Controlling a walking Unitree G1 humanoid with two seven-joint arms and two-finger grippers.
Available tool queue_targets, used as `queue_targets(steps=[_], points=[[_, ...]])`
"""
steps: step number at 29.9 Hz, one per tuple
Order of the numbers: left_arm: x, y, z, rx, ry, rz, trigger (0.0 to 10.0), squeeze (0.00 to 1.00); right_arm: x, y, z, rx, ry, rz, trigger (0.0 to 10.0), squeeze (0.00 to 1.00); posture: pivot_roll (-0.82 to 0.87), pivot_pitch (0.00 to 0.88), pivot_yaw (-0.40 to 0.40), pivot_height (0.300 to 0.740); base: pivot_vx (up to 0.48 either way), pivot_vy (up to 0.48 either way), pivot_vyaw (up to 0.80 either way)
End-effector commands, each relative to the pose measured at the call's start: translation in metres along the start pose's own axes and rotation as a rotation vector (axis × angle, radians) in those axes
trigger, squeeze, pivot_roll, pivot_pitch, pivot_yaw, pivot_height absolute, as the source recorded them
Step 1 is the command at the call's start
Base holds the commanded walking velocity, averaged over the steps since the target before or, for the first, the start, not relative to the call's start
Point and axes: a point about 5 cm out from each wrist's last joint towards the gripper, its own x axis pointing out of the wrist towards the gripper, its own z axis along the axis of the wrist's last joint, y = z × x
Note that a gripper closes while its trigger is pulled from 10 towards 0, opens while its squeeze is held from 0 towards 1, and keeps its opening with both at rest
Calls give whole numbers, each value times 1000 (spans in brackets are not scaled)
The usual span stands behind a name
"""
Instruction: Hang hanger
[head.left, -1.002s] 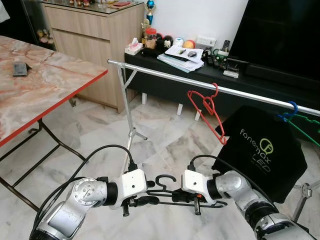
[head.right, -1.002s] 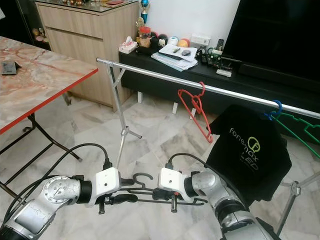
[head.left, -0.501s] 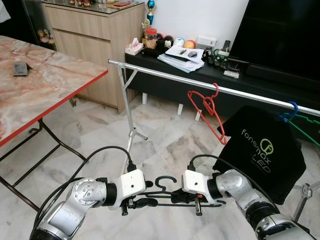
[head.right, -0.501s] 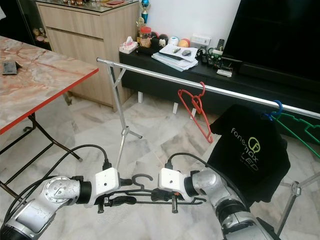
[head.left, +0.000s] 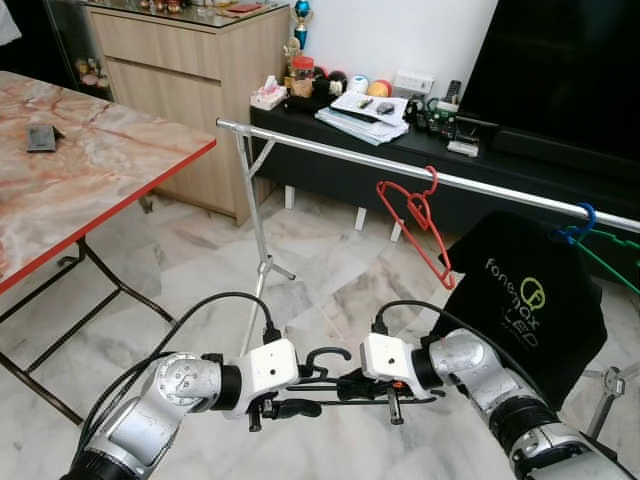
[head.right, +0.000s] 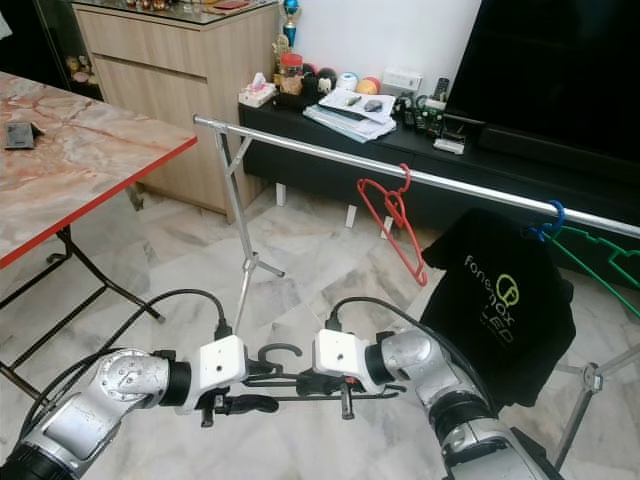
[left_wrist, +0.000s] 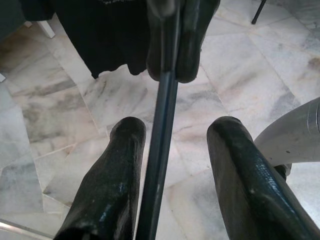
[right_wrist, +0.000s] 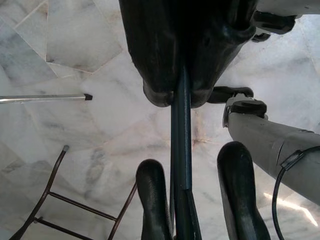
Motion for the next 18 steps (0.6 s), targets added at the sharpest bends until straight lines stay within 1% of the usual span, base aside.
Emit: queue_targets(steps=[1, 3, 4, 5, 18], points=[[2, 2, 2, 5, 1, -11, 8902, 0, -5, -5, 5, -26, -7, -6, 10000, 0, 140, 65, -105, 740, 0, 0, 0], [2, 2, 2, 4, 1, -11, 8902, 0, -5, -5, 5, -26, -7, -6, 10000, 0, 140, 65, -105, 740, 0, 0, 0], [2, 3, 3, 4, -1, -8, 745, 0, -5, -5, 6, -25, -8, -5, 10000, 0, 141, 68, -105, 740, 0, 0, 0], [2, 3, 3, 3, -2, -7, 0, 0, -5, -5, 6, -25, -8, -4, 10000, 0, 141, 68, -105, 740, 0, 0, 0], [2, 3, 3, -4, -2, -18, 0, 0, -6, -5, 6, -21, -12, -7, 10000, 0, 140, 71, -102, 740, 0, 0, 0]])
